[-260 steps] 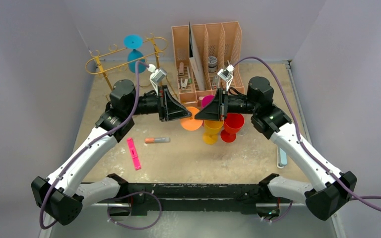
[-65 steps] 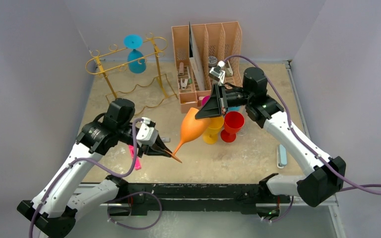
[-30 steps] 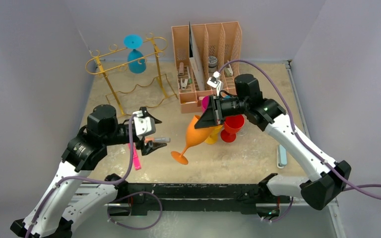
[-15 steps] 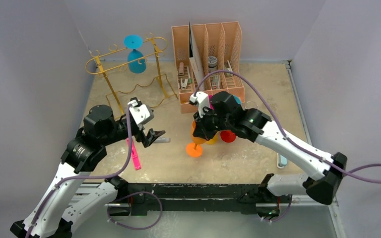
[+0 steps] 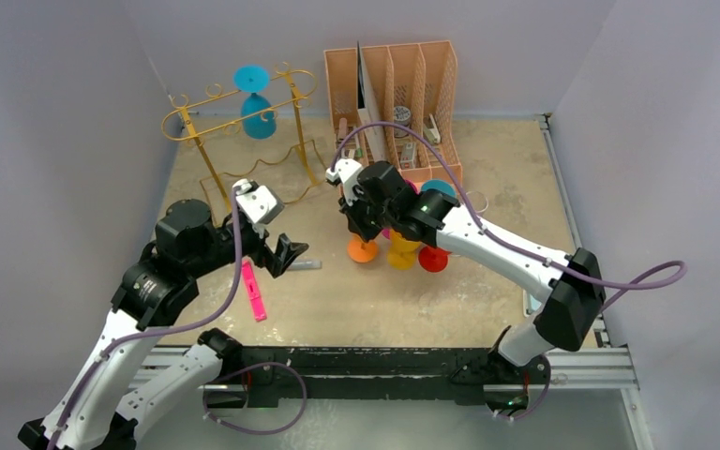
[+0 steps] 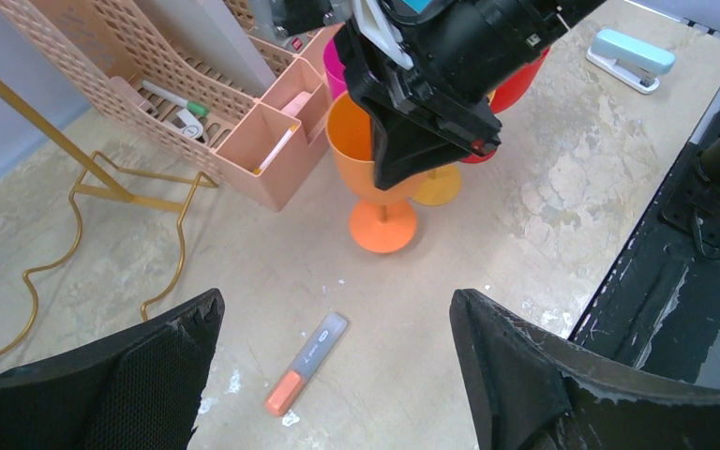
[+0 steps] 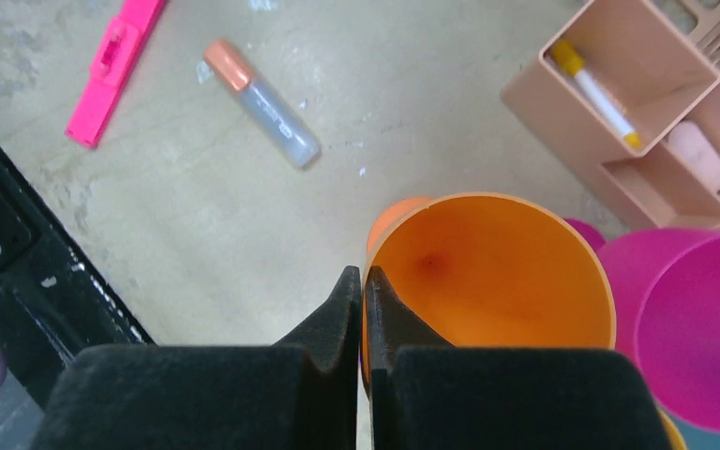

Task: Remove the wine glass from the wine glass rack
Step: Place the wine glass at the center of the board.

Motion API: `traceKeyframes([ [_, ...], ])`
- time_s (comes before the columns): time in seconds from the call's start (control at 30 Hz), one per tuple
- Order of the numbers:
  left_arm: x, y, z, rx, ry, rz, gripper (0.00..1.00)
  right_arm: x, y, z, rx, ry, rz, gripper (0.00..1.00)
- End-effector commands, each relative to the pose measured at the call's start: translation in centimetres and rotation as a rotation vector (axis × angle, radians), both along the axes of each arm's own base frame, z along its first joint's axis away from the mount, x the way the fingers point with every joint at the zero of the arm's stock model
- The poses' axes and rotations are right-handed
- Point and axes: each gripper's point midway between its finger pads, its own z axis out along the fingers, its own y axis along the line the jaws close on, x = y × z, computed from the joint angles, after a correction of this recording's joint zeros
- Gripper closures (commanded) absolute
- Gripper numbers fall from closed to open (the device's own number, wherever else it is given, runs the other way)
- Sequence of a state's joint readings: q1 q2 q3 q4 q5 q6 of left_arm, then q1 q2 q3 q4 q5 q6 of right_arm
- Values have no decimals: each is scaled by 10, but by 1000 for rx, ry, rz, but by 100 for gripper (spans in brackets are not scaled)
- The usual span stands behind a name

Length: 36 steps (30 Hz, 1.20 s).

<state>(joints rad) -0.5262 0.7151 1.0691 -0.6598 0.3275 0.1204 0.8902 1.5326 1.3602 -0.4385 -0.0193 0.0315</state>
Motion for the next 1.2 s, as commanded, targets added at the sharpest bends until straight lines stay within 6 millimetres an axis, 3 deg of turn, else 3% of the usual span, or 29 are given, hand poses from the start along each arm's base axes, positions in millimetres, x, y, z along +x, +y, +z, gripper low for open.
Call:
traceKeyframes([
  [0.0, -2, 5, 16, -28, -23, 28, 11, 16, 18, 33, 82, -91, 14, 100],
  [0.23, -2, 6, 18, -27, -35, 32, 11, 30, 29, 30, 63, -101, -5, 100],
  [0.33, -4, 8, 20, -27, -35, 34, 11, 33, 33, 18, 36, -79, -4, 100],
  [0.63, -10, 12, 16, -22, -29, 40, 10, 56, 26, -17, -85, -97, -56, 100],
  [0.87, -10, 10, 16, -22, -22, 32, 10, 74, 21, -21, -61, -96, -111, 100],
  [1.17, -5, 13, 10, -4, -3, 56, 8, 77, 25, -21, -26, -64, -127, 85],
])
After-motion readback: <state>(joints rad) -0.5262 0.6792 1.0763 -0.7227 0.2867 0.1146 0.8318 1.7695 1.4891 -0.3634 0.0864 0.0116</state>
